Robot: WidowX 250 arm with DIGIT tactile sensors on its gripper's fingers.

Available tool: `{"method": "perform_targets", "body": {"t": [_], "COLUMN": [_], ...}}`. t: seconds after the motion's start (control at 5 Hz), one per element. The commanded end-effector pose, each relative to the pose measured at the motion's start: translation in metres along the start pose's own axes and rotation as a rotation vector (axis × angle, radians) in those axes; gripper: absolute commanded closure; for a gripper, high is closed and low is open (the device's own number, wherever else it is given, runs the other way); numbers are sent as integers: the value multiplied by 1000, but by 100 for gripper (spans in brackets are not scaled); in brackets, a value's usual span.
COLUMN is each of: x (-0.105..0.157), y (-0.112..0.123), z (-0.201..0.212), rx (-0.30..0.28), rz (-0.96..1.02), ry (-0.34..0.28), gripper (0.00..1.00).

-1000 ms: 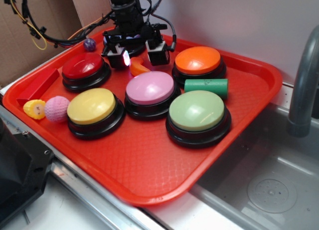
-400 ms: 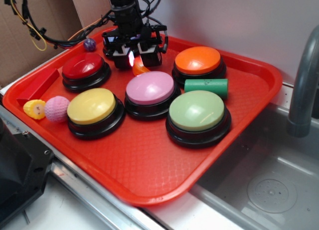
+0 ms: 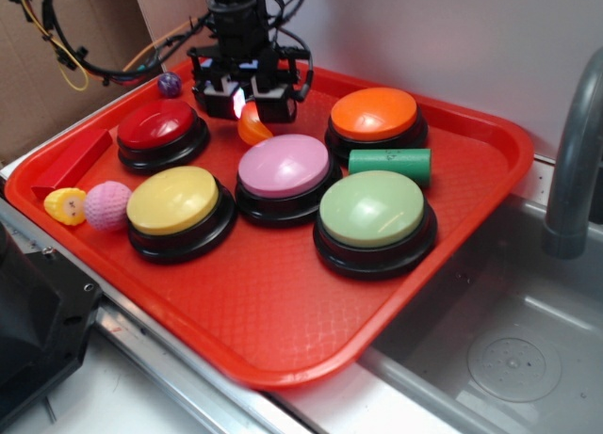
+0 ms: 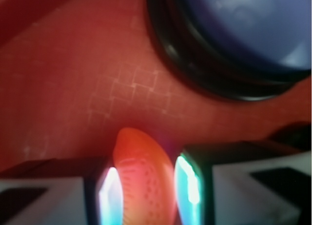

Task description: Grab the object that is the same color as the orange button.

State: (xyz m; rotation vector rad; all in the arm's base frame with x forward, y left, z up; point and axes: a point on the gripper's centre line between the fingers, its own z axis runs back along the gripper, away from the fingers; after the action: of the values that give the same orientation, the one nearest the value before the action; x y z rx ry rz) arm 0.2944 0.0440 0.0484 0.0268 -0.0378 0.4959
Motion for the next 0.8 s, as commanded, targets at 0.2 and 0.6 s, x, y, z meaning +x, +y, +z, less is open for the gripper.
{"method": "perform_targets", "body": {"t": [0.2,0.6], "x": [-17,-76], "y": [-5,3], "z": [122,151], "rx": [-130,-123], "rz": [-445,-605], "ry": [-93,-61], "gripper": [100,100]}}
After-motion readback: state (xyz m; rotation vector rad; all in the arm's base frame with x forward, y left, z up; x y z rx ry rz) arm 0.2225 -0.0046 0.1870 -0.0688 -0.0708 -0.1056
